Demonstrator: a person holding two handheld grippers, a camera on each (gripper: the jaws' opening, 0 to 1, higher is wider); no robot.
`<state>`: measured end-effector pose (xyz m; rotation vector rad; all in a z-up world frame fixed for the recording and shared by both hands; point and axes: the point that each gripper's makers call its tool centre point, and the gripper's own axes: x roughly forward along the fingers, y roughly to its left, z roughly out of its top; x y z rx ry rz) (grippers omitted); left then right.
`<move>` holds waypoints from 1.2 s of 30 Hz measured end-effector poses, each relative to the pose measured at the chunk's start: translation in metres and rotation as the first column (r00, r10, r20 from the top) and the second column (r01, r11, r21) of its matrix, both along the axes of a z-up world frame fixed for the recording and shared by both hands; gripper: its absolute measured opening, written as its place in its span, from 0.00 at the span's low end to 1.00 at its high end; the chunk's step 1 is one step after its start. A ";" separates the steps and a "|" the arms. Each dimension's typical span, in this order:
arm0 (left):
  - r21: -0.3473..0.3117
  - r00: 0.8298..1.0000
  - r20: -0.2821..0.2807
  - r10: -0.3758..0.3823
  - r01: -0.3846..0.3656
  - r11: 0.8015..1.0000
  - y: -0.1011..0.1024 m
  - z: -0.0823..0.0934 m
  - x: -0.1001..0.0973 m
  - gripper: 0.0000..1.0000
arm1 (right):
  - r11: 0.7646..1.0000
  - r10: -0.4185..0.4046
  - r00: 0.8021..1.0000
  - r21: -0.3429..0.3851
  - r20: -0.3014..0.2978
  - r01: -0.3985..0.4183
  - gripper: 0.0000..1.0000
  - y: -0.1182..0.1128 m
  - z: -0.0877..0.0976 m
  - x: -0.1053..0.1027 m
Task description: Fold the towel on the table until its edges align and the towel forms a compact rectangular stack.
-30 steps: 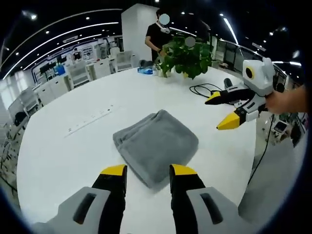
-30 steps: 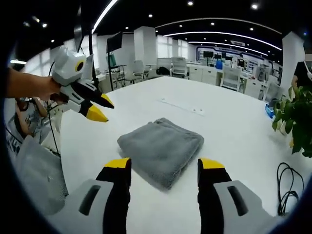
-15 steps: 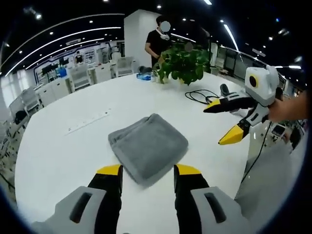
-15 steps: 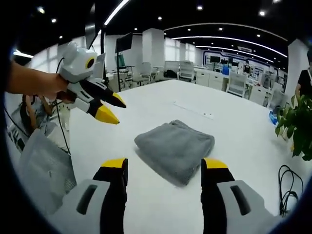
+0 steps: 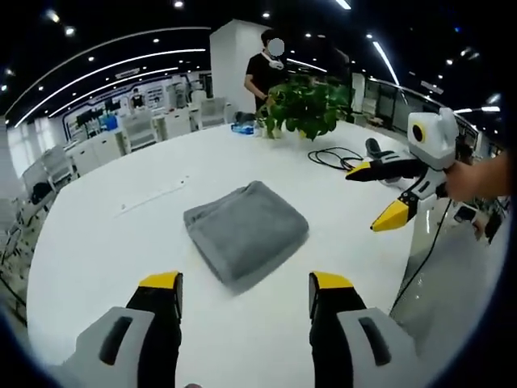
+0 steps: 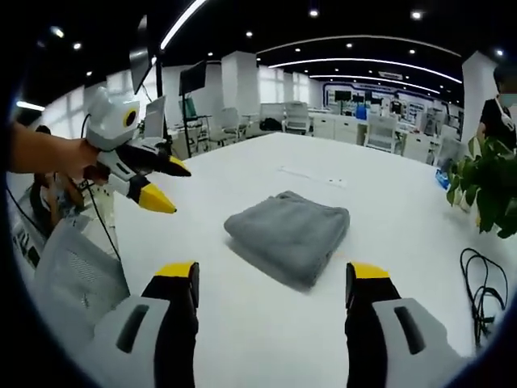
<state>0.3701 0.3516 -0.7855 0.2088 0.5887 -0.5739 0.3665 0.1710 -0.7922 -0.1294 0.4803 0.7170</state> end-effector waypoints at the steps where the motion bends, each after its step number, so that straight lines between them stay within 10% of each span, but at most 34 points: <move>1: -0.004 1.000 0.002 0.005 -0.005 1.000 0.001 0.000 -0.002 0.72 | 1.000 0.001 1.000 0.001 0.003 -0.001 0.81 0.001 0.001 -0.003; 16: -0.065 0.995 0.004 0.098 -0.098 0.993 0.015 -0.010 -0.023 0.99 | 0.999 0.024 0.999 -0.022 0.046 -0.023 0.92 0.004 0.000 -0.025; 36: -0.032 0.994 0.048 0.099 -0.098 0.995 0.020 -0.023 -0.050 0.99 | 1.000 0.007 0.998 0.011 0.062 -0.007 0.99 -0.005 -0.013 -0.034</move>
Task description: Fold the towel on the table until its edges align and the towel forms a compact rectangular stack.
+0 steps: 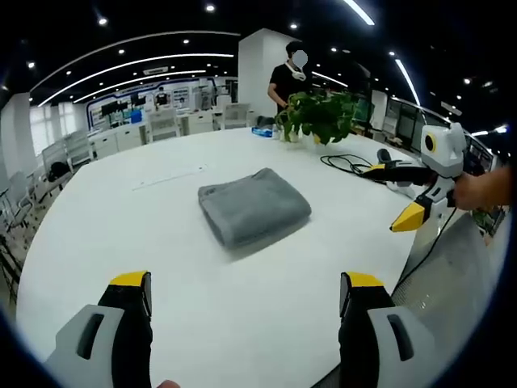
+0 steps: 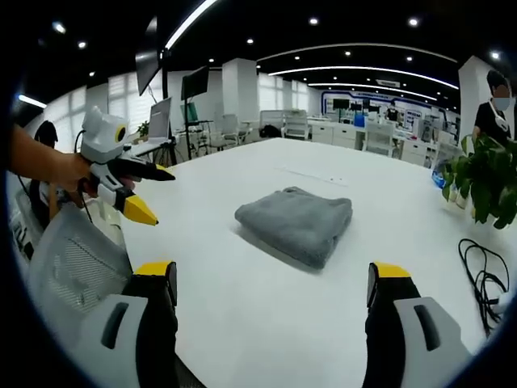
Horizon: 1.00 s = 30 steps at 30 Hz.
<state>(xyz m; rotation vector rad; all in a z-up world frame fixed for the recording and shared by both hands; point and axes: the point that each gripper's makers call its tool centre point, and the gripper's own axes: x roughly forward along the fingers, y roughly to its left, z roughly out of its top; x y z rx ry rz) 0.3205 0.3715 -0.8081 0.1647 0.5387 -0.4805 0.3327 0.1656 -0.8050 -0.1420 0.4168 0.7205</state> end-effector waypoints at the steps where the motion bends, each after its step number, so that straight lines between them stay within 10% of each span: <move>1: 0.002 1.000 0.001 -0.002 0.002 1.000 -0.001 0.000 -0.001 0.99 | 1.000 -0.002 1.000 0.003 0.003 0.002 0.99 0.000 0.001 -0.003; 30: 0.036 0.998 0.051 0.029 -0.031 0.999 0.012 -0.017 -0.016 0.99 | 0.999 -0.003 1.000 -0.054 0.026 0.005 0.97 0.005 -0.008 -0.023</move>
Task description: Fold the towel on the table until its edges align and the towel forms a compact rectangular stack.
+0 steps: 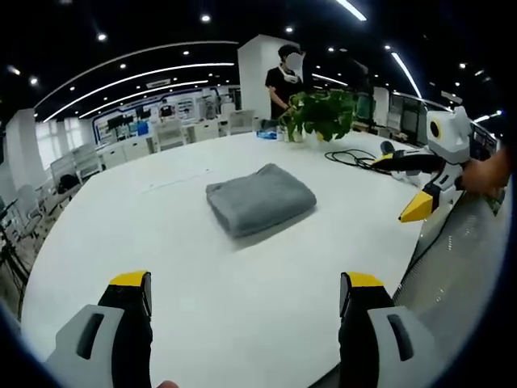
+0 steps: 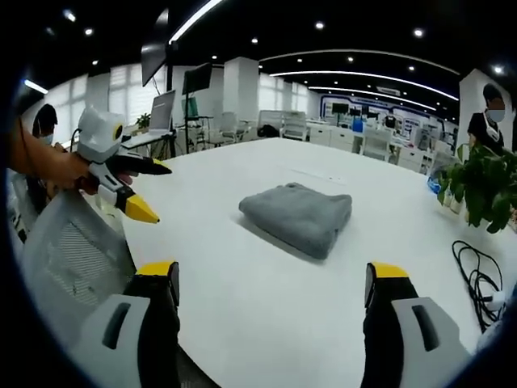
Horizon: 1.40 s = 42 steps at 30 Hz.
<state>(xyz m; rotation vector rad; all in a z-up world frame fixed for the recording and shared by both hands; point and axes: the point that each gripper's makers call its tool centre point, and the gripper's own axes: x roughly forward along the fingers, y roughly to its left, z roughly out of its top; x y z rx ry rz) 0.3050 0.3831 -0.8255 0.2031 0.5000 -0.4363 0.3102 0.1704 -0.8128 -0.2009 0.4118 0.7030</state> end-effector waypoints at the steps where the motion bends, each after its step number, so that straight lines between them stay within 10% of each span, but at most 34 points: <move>1: -0.004 1.000 -0.005 -0.002 0.002 1.000 0.000 -0.001 0.000 0.99 | 1.000 0.003 1.000 -0.002 0.000 -0.003 0.97 0.000 0.000 0.000; 42: -0.040 1.000 -0.022 0.019 -0.020 0.999 -0.002 0.001 -0.005 0.99 | 1.000 -0.010 0.999 -0.012 -0.051 0.010 0.99 -0.003 -0.018 0.001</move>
